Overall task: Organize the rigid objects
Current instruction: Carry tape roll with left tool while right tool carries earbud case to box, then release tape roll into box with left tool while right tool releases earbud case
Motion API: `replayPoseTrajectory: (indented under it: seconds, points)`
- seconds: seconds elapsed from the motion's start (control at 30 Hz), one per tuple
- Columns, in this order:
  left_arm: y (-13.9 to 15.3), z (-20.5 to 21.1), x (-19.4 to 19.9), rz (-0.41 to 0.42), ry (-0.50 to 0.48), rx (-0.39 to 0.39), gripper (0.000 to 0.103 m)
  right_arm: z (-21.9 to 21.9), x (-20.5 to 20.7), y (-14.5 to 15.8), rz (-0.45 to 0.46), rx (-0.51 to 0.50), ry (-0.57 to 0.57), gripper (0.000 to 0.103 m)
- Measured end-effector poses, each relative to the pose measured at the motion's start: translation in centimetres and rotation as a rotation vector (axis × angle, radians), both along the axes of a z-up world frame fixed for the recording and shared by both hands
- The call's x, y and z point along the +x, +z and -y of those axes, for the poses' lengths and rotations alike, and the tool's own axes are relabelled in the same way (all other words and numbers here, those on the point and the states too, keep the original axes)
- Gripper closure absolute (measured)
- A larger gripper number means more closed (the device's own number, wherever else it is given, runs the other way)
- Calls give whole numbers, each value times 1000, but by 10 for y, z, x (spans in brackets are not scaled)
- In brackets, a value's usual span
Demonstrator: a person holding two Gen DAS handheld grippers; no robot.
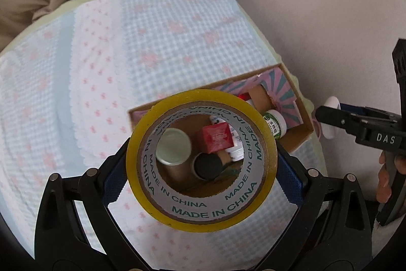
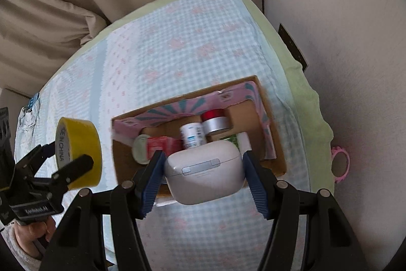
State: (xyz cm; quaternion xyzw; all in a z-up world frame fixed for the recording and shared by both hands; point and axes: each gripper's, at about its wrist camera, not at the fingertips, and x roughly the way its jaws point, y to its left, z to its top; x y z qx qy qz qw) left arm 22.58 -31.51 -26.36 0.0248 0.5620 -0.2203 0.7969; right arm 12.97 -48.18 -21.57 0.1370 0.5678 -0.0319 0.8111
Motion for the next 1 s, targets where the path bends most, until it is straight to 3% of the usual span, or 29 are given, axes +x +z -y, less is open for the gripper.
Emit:
replayPoseTrajectory:
  seconds: [0.47, 0.87, 0.93, 0.97, 1.0]
  points:
    - [-75, 52, 26, -118, -41, 78, 5, 33, 49, -77, -107, 96, -15, 45]
    - [-106, 77, 31, -169, -80, 154, 5, 47, 75, -120, -139, 205, -102, 44]
    - [-108, 77, 29, -184, -94, 162, 0, 48, 73, -119, -125, 200, -121, 31]
    - [-103, 74, 26, -170, -93, 148, 0, 48, 71, -117, -116, 199, -130, 6]
    - [-99, 72, 24, -158, -90, 143, 0, 49, 68, -114, -111, 195, -141, 0]
